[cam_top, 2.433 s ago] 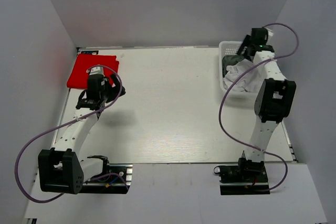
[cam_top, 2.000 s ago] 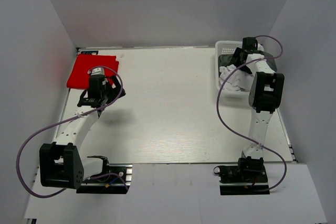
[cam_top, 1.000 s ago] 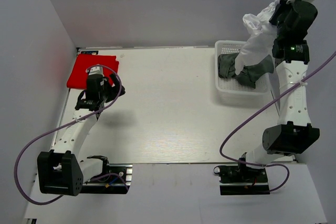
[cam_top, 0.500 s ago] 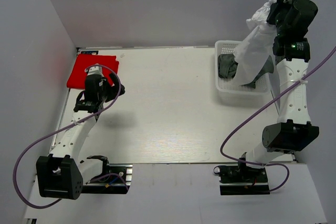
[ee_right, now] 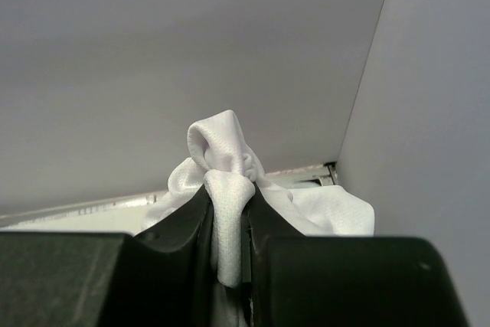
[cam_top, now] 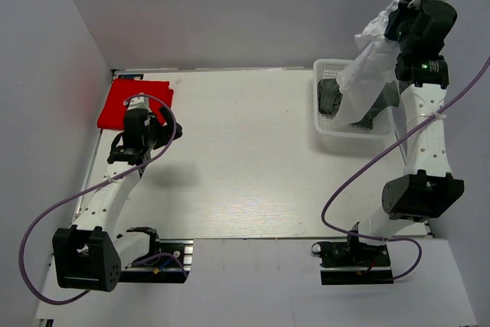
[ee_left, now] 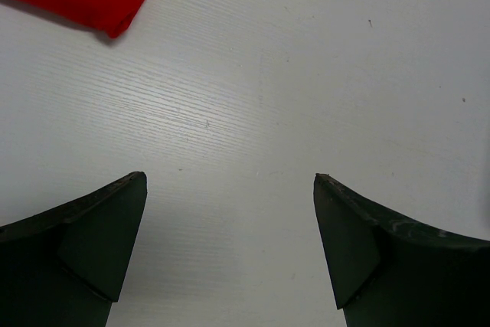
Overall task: Fold and stack the t-shirts
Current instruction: Move the tshirt to the center of the board
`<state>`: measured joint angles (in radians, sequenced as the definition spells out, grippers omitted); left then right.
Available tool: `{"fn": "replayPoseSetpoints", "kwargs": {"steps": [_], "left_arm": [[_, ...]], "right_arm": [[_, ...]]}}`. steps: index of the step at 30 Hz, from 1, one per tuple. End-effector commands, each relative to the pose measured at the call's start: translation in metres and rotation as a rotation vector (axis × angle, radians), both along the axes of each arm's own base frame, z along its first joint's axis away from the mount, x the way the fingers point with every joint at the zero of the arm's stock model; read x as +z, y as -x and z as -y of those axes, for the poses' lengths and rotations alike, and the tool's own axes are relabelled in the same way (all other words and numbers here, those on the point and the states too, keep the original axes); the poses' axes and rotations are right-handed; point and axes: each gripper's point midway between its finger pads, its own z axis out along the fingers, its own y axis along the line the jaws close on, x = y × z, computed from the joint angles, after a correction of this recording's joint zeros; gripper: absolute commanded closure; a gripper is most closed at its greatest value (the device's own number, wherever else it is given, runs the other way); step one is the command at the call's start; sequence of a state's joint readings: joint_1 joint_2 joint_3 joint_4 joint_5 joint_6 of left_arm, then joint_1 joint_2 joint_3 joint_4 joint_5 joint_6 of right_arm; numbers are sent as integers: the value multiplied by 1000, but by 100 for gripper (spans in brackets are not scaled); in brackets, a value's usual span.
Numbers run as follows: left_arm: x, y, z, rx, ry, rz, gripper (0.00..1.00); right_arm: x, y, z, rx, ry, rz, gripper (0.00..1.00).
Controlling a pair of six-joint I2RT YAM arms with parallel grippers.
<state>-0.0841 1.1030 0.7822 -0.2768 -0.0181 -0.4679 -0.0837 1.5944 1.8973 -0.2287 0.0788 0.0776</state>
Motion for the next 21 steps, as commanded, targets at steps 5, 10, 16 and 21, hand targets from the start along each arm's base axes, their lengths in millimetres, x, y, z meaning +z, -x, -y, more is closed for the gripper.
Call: {"fn": "replayPoseSetpoints", "kwargs": {"steps": [5, 10, 16, 21], "left_arm": [[9, -1, -1, -5, -1, 27, 0], [5, -3, 1, -13, 2, 7, 0], [11, -1, 6, -37, 18, 16, 0], [19, -2, 8, -40, 33, 34, 0]], "right_arm": [[2, -10, -12, 63, -5, 32, 100], [63, 4, -71, 350, -51, 118, 100], [104, 54, -176, 804, -105, 214, 100], [101, 88, -255, 1004, -83, 221, 100]]}}
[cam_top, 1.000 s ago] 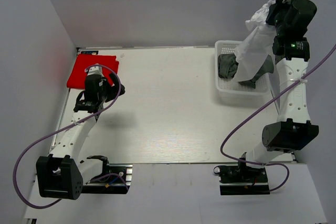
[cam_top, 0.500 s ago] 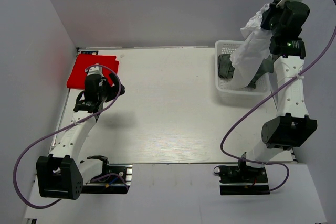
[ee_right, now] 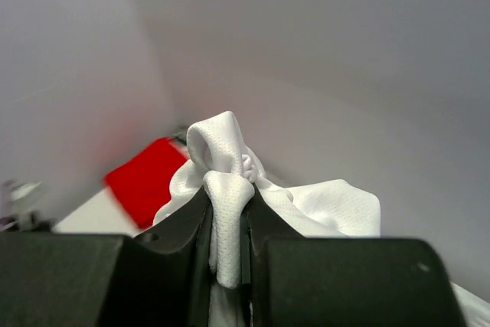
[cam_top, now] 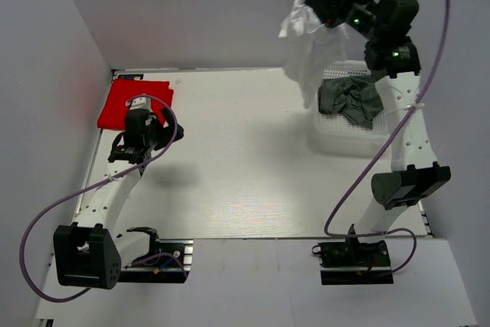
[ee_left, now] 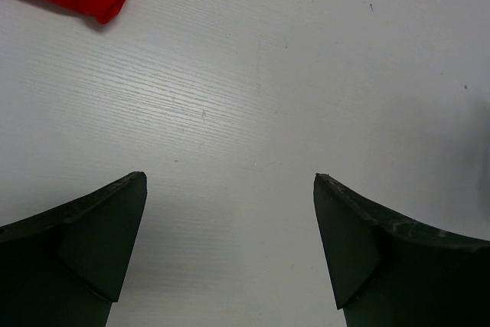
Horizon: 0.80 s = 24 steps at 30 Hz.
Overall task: Fold and stack the t-shirts
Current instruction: Move the tshirt to the center of the board, then flatten out the tshirt
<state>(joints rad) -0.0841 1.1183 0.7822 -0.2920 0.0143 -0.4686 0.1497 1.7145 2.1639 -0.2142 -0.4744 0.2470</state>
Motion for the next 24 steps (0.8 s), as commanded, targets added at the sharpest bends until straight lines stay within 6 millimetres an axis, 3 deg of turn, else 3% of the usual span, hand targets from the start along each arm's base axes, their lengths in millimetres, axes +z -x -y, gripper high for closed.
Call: {"fn": "replayPoseSetpoints", "kwargs": {"steps": [1, 5, 6, 7, 8, 9, 10, 11, 13, 20, 24], "left_arm": [[26, -4, 3, -12, 18, 65, 0], [25, -3, 5, -1, 52, 52, 0], [21, -1, 5, -1, 52, 43, 0], [19, 0, 4, 13, 56, 33, 0], [19, 0, 4, 13, 56, 33, 0], [15, 1, 2, 22, 50, 25, 0], [14, 2, 2, 29, 59, 15, 0], [9, 1, 2, 30, 58, 1, 0], [0, 2, 3, 36, 62, -33, 0], [-22, 13, 30, -55, 165, -131, 0], [-59, 45, 34, -26, 195, -256, 0]], "right_arm": [[34, 64, -74, 269, 6, 132, 100], [1, 74, -105, 363, 27, 86, 100], [-53, 57, -111, 357, 41, -25, 100], [-56, 60, -108, 345, 38, -12, 88], [-95, 50, -106, 324, 57, -96, 71], [-104, 34, -95, 214, 57, -97, 28], [-157, 24, -89, 157, 93, -199, 10], [-175, 12, -76, 50, 109, -240, 10], [-223, 8, -60, -38, 163, -338, 10], [-301, 33, -54, -71, 267, -505, 10], [-341, 46, -63, -70, 384, -561, 10]]}}
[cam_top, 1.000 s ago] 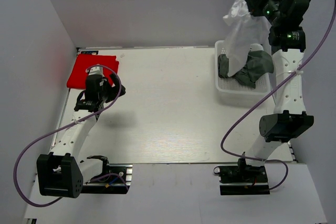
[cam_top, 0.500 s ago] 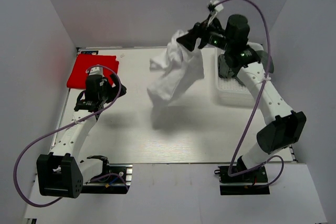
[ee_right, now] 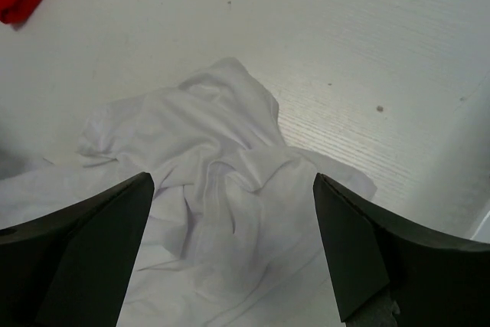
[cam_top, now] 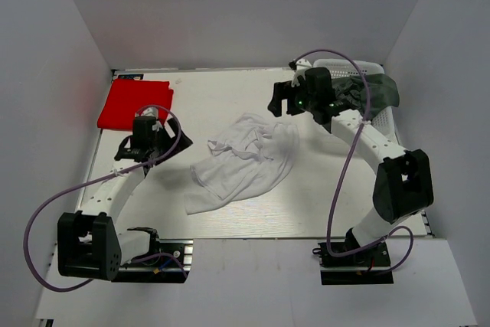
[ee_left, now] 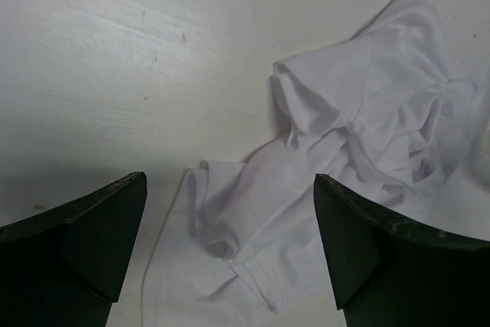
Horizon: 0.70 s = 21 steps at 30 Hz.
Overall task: Fold and stack the t-shirts
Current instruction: Flatten out the tshirt
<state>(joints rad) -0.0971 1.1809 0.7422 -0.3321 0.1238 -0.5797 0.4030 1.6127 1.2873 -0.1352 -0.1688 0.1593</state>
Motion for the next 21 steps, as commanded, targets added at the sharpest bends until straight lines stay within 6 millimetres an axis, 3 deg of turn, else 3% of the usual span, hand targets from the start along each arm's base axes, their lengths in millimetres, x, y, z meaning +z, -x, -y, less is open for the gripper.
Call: {"fn": "replayPoseSetpoints", "kwargs": {"steps": [1, 5, 8, 12, 17, 18, 20, 21], "left_arm": [[-27, 33, 11, 3, 56, -122, 0], [-51, 63, 15, -2, 63, -197, 3], [-56, 72, 20, -13, 66, -217, 13], [-53, 64, 27, -37, 66, -198, 19], [-57, 55, 44, -108, 61, -202, 24], [-57, 55, 48, -120, 60, -206, 28], [-59, 52, 51, -130, 57, -214, 34], [-58, 52, 55, -141, 58, -205, 44]], "right_arm": [[-17, 11, -10, 24, 97, 11, 10], [-55, 7, -4, -77, 203, -45, 10], [-76, 2, 8, -162, 242, -86, 10], [-88, -7, 19, -255, 241, -79, 10], [-100, -17, 18, -271, 265, -90, 10], [-113, -18, 18, -279, 279, -117, 10], [-110, -27, 17, -309, 272, -106, 10], [-121, -31, 18, -315, 284, -118, 10]]}}
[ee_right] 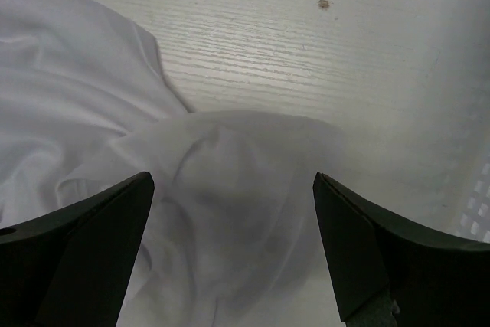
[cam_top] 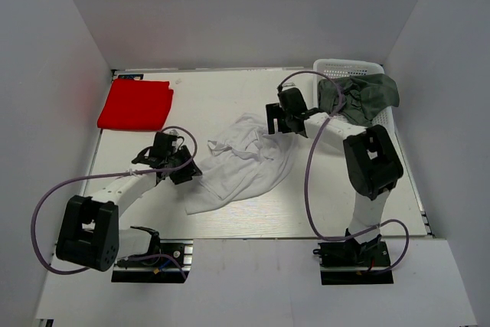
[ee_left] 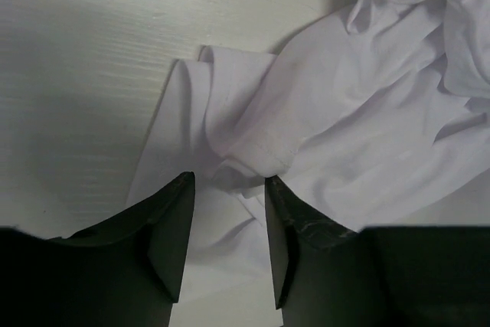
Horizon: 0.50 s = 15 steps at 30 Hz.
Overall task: Fold and stack the t-shirts
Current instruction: Flatten out the tshirt
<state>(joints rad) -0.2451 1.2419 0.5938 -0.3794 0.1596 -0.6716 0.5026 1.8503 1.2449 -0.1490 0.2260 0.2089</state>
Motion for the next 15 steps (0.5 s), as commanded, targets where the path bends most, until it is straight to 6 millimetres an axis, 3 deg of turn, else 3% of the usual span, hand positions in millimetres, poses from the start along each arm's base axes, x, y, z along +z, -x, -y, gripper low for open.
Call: {"fn": "replayPoseSetpoints", "kwargs": {"steps": [1, 3, 4, 6, 7, 8, 9, 12, 15], "left_arm": [[15, -14, 16, -60, 29, 64, 50], [16, -19, 18, -60, 34, 81, 63], [16, -20, 21, -71, 34, 81, 81], [18, -23, 23, -72, 25, 88, 100], [23, -27, 24, -72, 28, 100, 100], [22, -27, 24, -80, 22, 104, 100], [24, -29, 25, -80, 26, 117, 100], [36, -37, 28, -90, 24, 163, 100], [69, -54, 28, -90, 17, 265, 100]], "right_arm": [[11, -31, -6, -65, -23, 76, 10], [6, -39, -9, -64, -24, 69, 10], [2, -44, -14, -59, -23, 63, 10], [2, -54, -19, -60, -32, 70, 13], [-9, -57, -20, -64, -25, 58, 17], [-10, -58, -21, -66, -29, 57, 27], [-7, -62, -21, -81, -32, 66, 55], [-14, -62, -16, -104, -18, 64, 88], [10, -66, -11, -118, -17, 128, 100]]}}
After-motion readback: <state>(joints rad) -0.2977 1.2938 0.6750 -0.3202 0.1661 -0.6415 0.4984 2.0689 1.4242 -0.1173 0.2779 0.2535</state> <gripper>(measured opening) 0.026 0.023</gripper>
